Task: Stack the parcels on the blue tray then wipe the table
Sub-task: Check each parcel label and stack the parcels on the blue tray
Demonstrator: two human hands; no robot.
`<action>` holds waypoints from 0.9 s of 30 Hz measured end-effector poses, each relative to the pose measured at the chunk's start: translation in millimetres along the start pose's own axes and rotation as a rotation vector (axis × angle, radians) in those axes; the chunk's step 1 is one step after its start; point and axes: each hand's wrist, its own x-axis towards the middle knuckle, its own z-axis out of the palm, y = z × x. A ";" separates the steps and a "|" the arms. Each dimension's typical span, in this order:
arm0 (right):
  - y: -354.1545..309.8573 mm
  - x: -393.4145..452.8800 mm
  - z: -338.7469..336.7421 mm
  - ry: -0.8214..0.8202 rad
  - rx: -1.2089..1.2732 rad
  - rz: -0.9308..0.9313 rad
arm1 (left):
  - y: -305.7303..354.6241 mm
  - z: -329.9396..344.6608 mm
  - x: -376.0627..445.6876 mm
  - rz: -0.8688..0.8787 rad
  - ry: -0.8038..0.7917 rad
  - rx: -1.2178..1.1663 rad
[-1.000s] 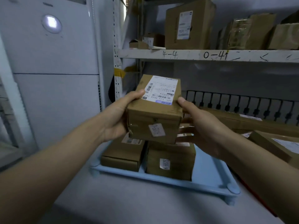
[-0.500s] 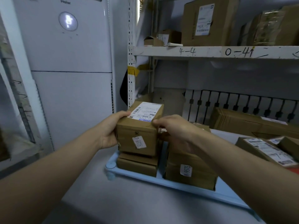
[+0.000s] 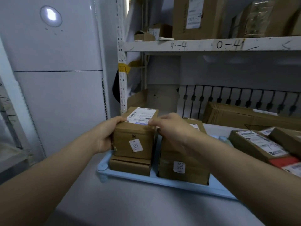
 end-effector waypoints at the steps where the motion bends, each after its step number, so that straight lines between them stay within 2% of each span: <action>1: 0.3 -7.0 -6.6 0.010 0.004 -0.006 | -1.0 2.3 1.4 0.035 0.041 0.024; 5: 6.8 -38.8 -34.2 0.068 0.096 -0.043 | 2.3 22.1 -2.2 0.360 0.344 0.100; 8: 23.8 -57.7 -61.0 0.151 0.098 -0.089 | 11.4 30.6 4.2 0.512 0.395 0.139; 9: 29.6 -63.1 -67.9 0.184 0.102 -0.095 | 5.4 22.2 35.3 0.556 0.411 0.163; 11: 43.7 -76.3 -86.0 0.255 0.131 -0.095 | -1.5 36.7 45.3 0.726 0.362 0.239; 14: 66.2 -100.6 -117.5 0.319 0.165 -0.102 | 6.4 132.5 -53.1 0.872 0.270 0.256; 17: 89.3 -124.2 -150.5 0.422 0.149 -0.067 | -5.8 195.0 -90.8 1.060 0.109 0.409; 21: 115.5 -156.3 -193.6 0.585 0.193 -0.036 | -28.3 260.8 -102.1 0.979 -0.161 0.445; 27: 158.1 -204.7 -242.2 0.828 0.206 0.130 | -65.6 327.1 -111.4 0.809 -0.366 0.420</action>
